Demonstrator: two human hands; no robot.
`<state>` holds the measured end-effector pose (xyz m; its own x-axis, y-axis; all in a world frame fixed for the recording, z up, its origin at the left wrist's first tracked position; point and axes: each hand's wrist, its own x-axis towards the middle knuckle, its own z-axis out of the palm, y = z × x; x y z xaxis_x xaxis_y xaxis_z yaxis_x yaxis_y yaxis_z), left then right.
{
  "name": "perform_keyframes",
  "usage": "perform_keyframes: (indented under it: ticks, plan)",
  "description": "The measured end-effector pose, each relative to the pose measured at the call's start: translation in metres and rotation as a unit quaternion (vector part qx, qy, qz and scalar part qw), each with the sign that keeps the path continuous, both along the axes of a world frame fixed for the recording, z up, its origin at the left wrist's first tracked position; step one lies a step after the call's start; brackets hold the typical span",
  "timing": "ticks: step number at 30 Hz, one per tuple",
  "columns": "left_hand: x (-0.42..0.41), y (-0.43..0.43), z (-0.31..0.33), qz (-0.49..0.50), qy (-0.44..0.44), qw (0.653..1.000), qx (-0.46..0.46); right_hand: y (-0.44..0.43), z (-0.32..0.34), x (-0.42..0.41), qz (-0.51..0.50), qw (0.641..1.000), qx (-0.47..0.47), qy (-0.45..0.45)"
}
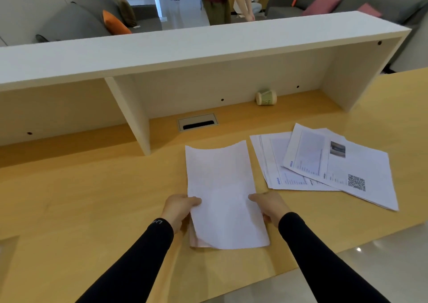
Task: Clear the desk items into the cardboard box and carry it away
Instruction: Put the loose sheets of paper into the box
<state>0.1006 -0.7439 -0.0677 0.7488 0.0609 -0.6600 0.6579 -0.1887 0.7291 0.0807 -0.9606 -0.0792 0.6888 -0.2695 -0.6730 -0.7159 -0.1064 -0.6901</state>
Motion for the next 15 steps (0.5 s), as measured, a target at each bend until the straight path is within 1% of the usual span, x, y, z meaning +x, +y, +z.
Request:
perform_keyframes:
  ticks: [1, 3, 6, 9, 12, 15]
  plan:
    - [-0.001, 0.003, 0.001, -0.004, -0.02, 1.0, 0.003, 0.001, -0.001, 0.001, 0.013, 1.0, 0.006, -0.007]
    - [-0.001, 0.011, 0.006, -0.049, -0.076, 0.995, 0.051, 0.007, -0.001, 0.001, 0.037, 0.999, 0.015, -0.025]
    - [0.002, 0.03, 0.024, -0.124, -0.162, 0.968, 0.147, 0.022, 0.003, 0.006, 0.034, 0.997, 0.044, -0.054]
    - [0.005, 0.056, 0.048, -0.153, -0.231, 0.941, 0.197, 0.044, 0.01, 0.013, 0.02, 0.991, 0.095, -0.09]
    - [-0.001, 0.09, 0.075, -0.131, -0.27, 0.933, 0.197, 0.075, 0.024, 0.019, 0.02, 0.982, 0.116, -0.145]
    - [-0.021, 0.136, 0.089, -0.068, -0.276, 0.946, 0.153, 0.116, 0.043, 0.023, 0.046, 0.971, 0.11, -0.209]
